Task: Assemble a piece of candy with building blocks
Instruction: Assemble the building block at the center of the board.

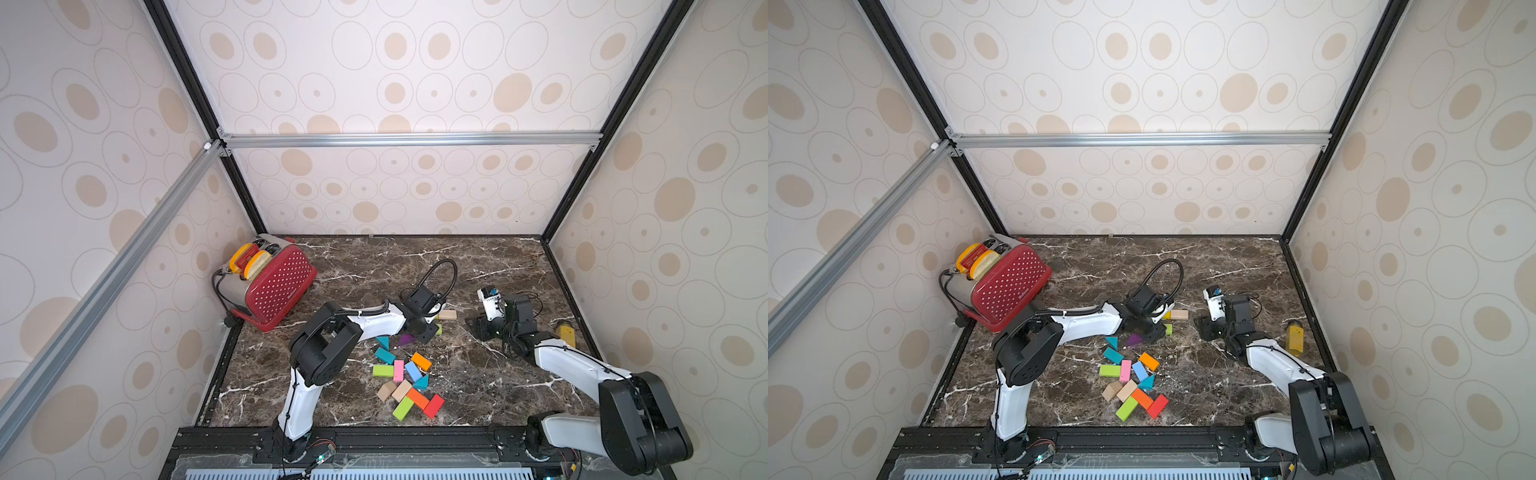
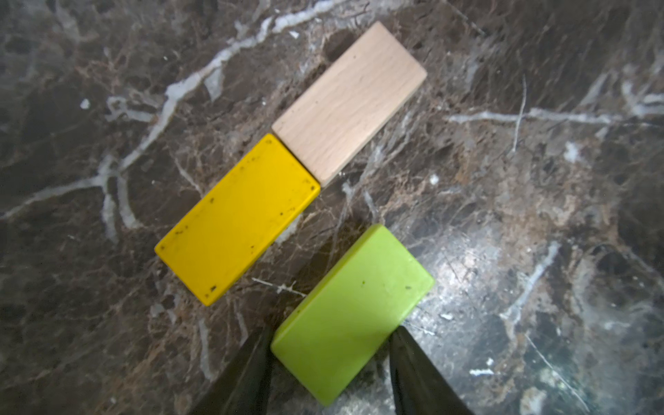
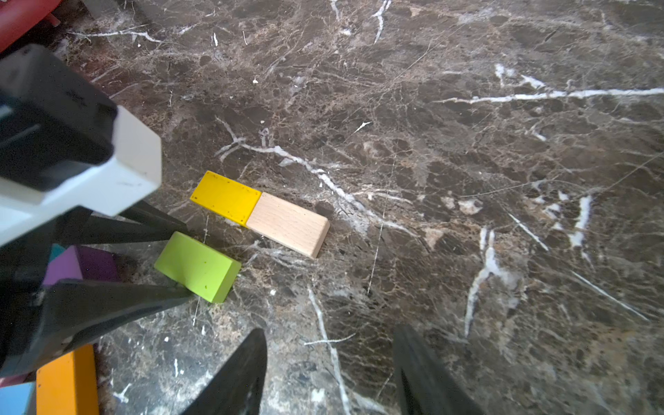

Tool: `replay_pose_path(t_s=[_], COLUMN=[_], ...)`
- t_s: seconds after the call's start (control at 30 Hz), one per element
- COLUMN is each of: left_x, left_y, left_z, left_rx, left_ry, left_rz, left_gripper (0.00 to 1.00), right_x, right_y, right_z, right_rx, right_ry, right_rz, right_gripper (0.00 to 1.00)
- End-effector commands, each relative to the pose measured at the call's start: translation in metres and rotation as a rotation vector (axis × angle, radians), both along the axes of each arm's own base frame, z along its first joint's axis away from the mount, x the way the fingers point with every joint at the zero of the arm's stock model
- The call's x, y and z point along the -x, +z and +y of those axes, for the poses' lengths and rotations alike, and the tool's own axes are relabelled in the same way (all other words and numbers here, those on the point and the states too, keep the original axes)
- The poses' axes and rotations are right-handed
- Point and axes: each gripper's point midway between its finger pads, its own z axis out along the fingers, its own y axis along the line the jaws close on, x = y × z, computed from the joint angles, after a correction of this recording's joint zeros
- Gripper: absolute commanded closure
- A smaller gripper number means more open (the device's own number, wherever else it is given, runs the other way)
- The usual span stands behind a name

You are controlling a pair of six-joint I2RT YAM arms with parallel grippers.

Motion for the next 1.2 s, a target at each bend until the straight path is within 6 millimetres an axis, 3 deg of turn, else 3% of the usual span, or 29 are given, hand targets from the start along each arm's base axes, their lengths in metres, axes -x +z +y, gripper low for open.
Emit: replay_pose_path(t_s=[0.0, 0.67, 1.17], left_x=[0.005, -0.005, -0.011], left_y=[-0.025, -0.018, -0.018], left_z=[0.007, 0.037, 0.027], left_rx=[-0.03, -0.125, -0.066], left_ry=[0.05, -0.004, 0.026], left_rz=[0.05, 0.001, 0.009], left_gripper=[0.47, 0.47, 0.47], right_x=[-0.001, 0.0, 0.0], right_y=[-0.002, -0.004, -0.005], right_z=[0.0, 0.001, 0.002], right_rx=[-0.001, -0.003, -0.006], right_ry=[0.001, 0.006, 0.011], right_rz=[0.016, 0.024, 0.029], right_gripper=[0.4, 0.4, 0.4])
